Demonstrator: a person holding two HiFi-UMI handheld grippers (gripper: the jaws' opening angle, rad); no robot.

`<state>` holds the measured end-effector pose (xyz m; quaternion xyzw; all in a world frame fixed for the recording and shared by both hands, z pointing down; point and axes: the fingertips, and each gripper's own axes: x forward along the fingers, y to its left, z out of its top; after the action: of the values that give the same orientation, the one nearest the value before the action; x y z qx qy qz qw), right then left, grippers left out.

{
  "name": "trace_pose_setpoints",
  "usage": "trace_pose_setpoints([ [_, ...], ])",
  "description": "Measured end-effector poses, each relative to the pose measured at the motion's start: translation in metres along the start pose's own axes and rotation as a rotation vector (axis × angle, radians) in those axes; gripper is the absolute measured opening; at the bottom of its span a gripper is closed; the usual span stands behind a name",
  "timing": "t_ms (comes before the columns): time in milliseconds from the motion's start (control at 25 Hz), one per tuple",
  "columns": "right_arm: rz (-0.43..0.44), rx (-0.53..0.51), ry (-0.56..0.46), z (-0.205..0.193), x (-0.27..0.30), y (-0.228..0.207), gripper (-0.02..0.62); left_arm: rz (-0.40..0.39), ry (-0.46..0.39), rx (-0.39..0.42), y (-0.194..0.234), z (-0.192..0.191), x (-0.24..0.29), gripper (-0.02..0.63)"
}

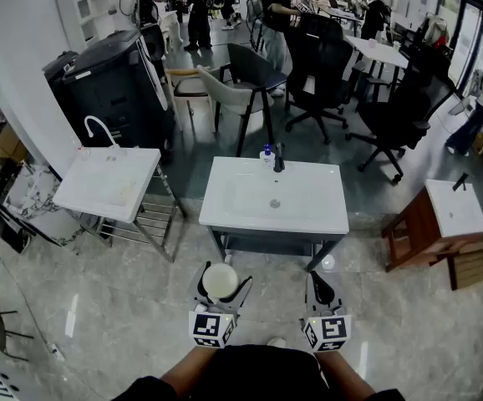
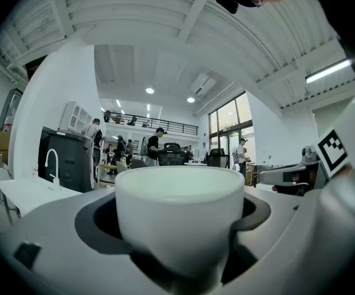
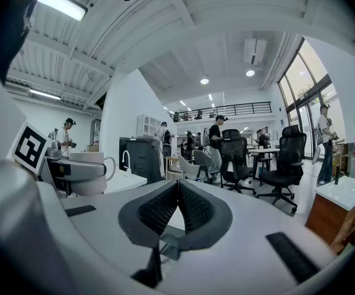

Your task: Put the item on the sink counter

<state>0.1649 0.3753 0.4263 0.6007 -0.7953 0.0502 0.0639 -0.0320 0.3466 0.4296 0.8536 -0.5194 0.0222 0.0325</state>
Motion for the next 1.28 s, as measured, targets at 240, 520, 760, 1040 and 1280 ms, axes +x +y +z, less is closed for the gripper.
trace_pose_setpoints([
  [240, 0.025, 0.001, 0.025, -0.009, -0.006, -0.011, 0.031, 0.003, 0.014, -0.015, -0.022, -0.008, 0.004, 0.448],
  [520, 0.055, -0.008, 0.008, -0.011, -0.005, -0.029, 0.032, 0.021, 0.017, -0.010, -0.038, -0.009, 0.012, 0.449],
  [760, 0.127, -0.051, -0.035, -0.008, 0.000, -0.033, 0.032, 0.063, 0.005, 0.006, -0.049, -0.008, 0.020, 0.448],
  [1040, 0.145, -0.018, -0.019, -0.015, 0.001, -0.041, 0.032, 0.063, 0.030, -0.012, -0.068, -0.020, 0.024, 0.448],
  [1280, 0.090, -0.014, -0.034, -0.019, 0.017, -0.056, 0.032, 0.030, 0.030, -0.004, -0.066, -0.025, 0.045, 0.448],
])
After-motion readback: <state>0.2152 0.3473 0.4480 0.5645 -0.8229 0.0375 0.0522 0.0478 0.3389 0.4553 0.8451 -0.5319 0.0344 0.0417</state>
